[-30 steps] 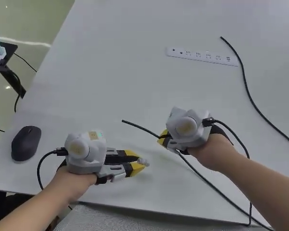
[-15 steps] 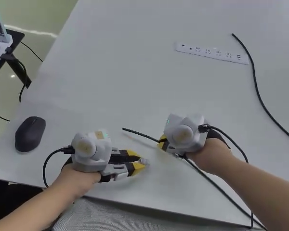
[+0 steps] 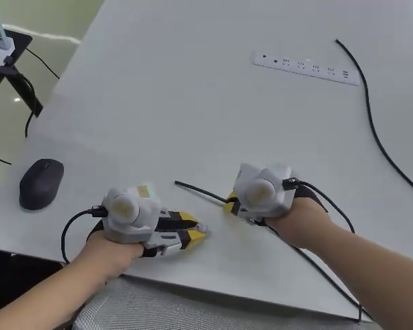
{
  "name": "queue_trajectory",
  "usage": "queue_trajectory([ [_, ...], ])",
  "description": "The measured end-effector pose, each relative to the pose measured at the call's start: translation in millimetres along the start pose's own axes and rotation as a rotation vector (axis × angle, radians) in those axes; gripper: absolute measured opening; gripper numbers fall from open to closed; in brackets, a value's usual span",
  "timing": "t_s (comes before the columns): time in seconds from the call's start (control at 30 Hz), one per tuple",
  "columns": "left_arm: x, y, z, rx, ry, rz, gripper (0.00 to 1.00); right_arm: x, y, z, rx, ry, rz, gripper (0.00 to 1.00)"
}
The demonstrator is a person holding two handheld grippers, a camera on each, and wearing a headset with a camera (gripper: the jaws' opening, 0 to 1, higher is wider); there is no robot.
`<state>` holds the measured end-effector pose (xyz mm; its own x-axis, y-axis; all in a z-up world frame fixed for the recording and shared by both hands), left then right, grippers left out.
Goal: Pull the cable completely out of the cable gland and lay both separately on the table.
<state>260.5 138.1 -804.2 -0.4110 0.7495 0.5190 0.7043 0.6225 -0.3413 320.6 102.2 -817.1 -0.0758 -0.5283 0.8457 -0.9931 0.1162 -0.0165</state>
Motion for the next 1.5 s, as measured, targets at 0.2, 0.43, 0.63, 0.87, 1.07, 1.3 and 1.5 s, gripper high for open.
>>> queue_trajectory([
  [0.2, -0.7, 2.5, 1.4, 0.001, 0.005, -0.004, 0.16, -0.5, -0.2, -0.3, -0.011, -0.001, 0.004, 0.00],
  [0.43, -1.0, 5.3, 2.6, -0.002, 0.013, -0.014, 0.16, -0.1, -0.4, -0.7, -0.022, -0.007, 0.006, 0.00],
  [0.63, 0.0, 6.4, 2.8, -0.008, 0.013, -0.023, 0.17, -0.5, -1.4, -0.3, -0.017, -0.002, 0.009, 0.02],
  [0.87, 0.7, 6.3, 2.4, 0.000, 0.011, -0.028, 0.19, 0.6, -2.7, 0.3, -0.018, 0.006, 0.017, 0.06],
  [1.07, 1.7, 5.4, 1.2, 0.007, 0.009, -0.030, 0.21, 3.8, -1.8, 1.3, -0.031, -0.007, 0.025, 0.09],
  [1.3, 4.8, 2.2, -4.0, 0.011, 0.003, -0.028, 0.25, 22.6, -5.2, -4.2, -0.124, -0.067, 0.050, 0.19],
  [1.5, 8.7, -4.9, -6.8, 0.016, 0.004, -0.010, 0.31, 46.4, -8.3, -6.6, -0.150, -0.111, 0.072, 0.27],
])
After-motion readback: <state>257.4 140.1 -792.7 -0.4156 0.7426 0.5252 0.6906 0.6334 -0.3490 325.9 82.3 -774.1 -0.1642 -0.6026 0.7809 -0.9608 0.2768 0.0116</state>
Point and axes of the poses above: the centre of the closed fingertips' face, and the gripper's own axes: x roughly backward along the fingers, y roughly to its left, z roughly out of its underside, the point moved 1 cm from there along x, roughly backward along the fingers, and after that the axes turned 3 degrees about -z, right-handed, at the moved point
